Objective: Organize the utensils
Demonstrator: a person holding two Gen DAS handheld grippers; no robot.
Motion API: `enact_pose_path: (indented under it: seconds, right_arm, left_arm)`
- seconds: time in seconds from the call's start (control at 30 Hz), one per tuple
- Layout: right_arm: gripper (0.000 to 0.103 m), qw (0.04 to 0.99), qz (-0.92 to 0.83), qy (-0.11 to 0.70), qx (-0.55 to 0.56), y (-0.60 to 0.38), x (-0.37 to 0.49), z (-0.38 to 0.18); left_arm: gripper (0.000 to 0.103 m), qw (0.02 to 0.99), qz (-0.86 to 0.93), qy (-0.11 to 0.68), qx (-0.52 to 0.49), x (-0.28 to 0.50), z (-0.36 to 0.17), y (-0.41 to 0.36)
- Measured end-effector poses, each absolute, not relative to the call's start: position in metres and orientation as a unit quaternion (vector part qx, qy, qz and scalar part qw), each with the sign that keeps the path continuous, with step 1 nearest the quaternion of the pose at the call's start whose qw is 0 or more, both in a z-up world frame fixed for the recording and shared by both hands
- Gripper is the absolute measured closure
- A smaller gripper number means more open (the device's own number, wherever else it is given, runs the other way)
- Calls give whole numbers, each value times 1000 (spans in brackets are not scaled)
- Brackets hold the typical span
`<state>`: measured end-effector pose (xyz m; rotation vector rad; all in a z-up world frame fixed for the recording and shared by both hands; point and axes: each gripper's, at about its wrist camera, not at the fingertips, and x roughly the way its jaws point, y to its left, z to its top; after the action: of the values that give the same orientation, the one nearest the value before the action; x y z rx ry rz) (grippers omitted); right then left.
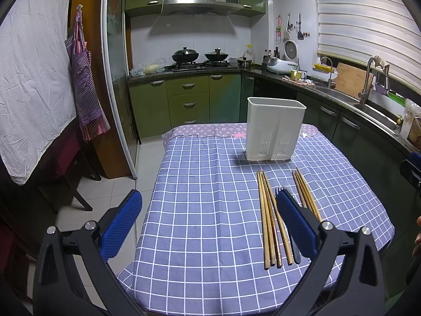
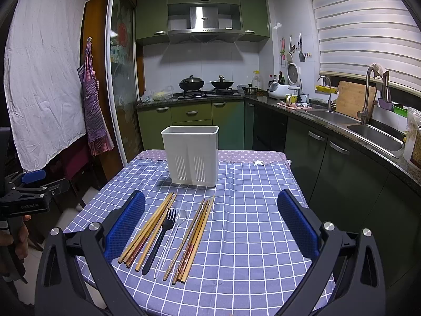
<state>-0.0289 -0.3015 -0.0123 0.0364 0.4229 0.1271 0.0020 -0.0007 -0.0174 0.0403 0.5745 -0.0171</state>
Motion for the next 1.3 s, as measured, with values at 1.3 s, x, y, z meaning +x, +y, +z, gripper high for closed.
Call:
enact_pose_path:
  seconds: [1.3]
  right_arm:
    - [4,849,128,506,85,-348,141,-86]
  left_arm:
    - [38,791,-123,600,-4,153,-123,-93]
